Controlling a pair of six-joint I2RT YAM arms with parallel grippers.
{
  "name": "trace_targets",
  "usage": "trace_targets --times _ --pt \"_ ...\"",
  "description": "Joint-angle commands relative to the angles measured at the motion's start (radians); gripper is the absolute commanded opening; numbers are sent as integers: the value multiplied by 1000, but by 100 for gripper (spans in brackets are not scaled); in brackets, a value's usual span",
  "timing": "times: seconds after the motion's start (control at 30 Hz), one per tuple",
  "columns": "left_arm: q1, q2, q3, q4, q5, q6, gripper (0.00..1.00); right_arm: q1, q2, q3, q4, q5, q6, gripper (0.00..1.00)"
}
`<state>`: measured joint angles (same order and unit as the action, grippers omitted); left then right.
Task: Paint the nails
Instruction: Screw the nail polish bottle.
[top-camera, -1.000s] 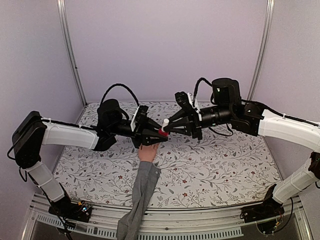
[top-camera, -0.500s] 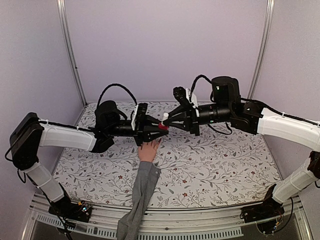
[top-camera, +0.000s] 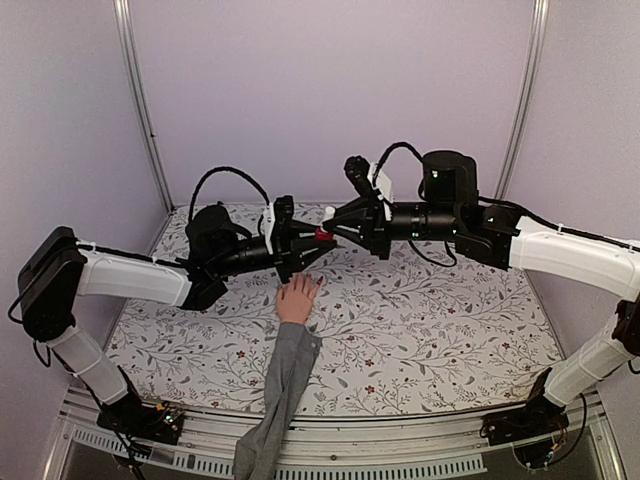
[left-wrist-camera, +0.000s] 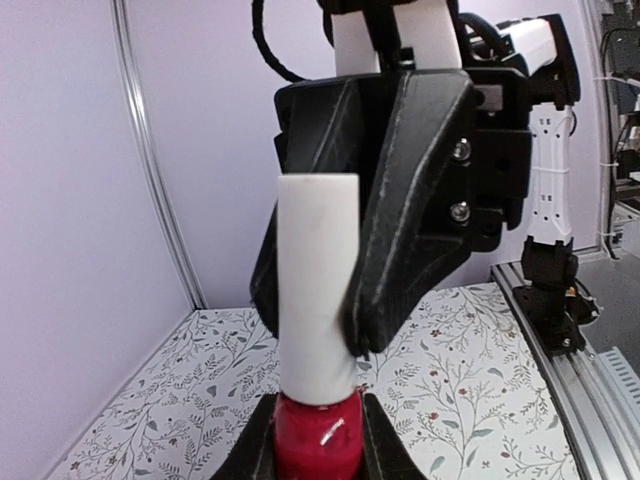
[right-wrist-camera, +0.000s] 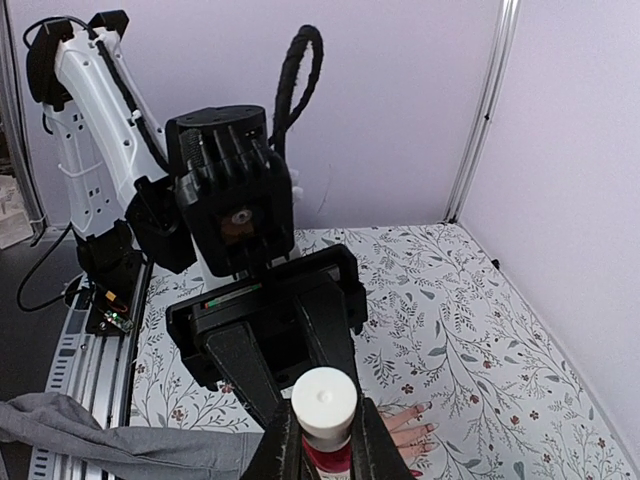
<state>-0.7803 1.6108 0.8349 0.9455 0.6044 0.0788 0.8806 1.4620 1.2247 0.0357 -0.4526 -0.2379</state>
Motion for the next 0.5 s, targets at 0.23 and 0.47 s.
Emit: trace_targets --times 0.23,0.47 --pt "-74 24 27 98 -378 51 0 27 63 16 11 156 125 0" --pt "-133 72 65 128 -577 101 0 38 88 22 36 259 187 0"
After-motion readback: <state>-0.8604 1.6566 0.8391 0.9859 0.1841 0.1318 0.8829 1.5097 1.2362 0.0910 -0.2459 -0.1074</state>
